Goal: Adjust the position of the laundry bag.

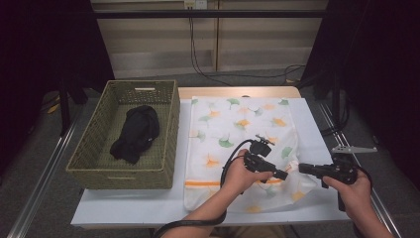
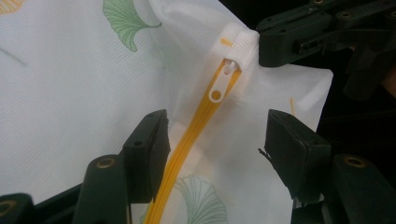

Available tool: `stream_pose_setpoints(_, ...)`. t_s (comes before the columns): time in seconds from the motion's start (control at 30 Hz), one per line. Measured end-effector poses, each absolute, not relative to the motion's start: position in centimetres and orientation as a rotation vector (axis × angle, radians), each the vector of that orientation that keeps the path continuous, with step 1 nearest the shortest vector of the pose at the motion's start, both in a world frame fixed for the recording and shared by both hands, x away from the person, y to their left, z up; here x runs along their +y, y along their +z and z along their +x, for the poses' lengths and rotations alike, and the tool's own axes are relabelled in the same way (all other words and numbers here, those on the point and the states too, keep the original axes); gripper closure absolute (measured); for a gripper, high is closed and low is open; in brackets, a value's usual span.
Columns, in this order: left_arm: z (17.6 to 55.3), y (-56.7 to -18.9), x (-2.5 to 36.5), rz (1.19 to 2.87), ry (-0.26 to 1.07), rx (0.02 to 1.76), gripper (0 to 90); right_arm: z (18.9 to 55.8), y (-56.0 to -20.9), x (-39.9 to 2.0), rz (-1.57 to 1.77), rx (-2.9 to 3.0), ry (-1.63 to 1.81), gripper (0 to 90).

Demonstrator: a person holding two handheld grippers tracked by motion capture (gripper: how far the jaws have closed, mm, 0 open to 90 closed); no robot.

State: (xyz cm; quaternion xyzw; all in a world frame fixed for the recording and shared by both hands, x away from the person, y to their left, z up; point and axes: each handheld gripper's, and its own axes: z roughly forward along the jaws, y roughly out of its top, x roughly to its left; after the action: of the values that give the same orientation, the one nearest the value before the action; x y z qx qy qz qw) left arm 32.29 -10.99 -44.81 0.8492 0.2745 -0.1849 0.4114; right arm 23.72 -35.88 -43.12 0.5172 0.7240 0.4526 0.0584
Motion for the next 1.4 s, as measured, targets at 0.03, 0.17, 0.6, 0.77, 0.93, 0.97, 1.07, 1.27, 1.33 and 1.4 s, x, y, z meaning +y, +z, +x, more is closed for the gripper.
stream_pose_setpoints(0.03,32.3,-44.8,-11.1,2.132,-0.464,0.695,40.3,23.7,-43.1,-35.9,1.566,2.196,1.370,88.4)
stream_pose_setpoints(0.17,32.4,-44.8,-11.2,2.121,-0.466,0.695,40.6,23.7,-43.2,-35.9,1.574,2.193,1.369,88.4)
stream_pose_setpoints(0.6,32.6,-45.5,-11.8,2.073,-0.525,0.721,54.6,23.7,-43.2,-35.9,1.567,2.192,1.372,88.4)
stream_pose_setpoints(0.77,32.7,-45.8,-12.0,2.054,-0.560,0.725,59.0,23.7,-43.2,-35.9,1.565,2.192,1.372,88.4)
stream_pose_setpoints(0.93,32.8,-46.0,-12.1,2.040,-0.575,0.717,63.4,23.7,-43.2,-35.9,1.564,2.193,1.373,88.4)
stream_pose_setpoints(0.97,32.8,-46.0,-12.1,2.042,-0.567,0.712,64.3,23.7,-43.2,-35.9,1.561,2.194,1.372,88.4)
stream_pose_setpoints(1.07,32.8,-45.9,-12.2,2.024,-0.569,0.713,66.7,23.7,-43.2,-35.9,1.567,2.191,1.368,88.4)
stream_pose_setpoints(1.27,32.7,-45.7,-12.3,2.036,-0.547,0.689,72.8,23.7,-43.2,-35.9,1.563,2.193,1.368,88.4)
stream_pose_setpoints(1.33,32.7,-45.6,-12.3,2.039,-0.538,0.694,75.1,23.7,-43.2,-35.9,1.563,2.193,1.366,88.4)
stream_pose_setpoints(1.4,32.8,-45.6,-12.2,2.047,-0.539,0.670,77.9,23.7,-43.2,-36.0,1.562,2.193,1.365,88.4)
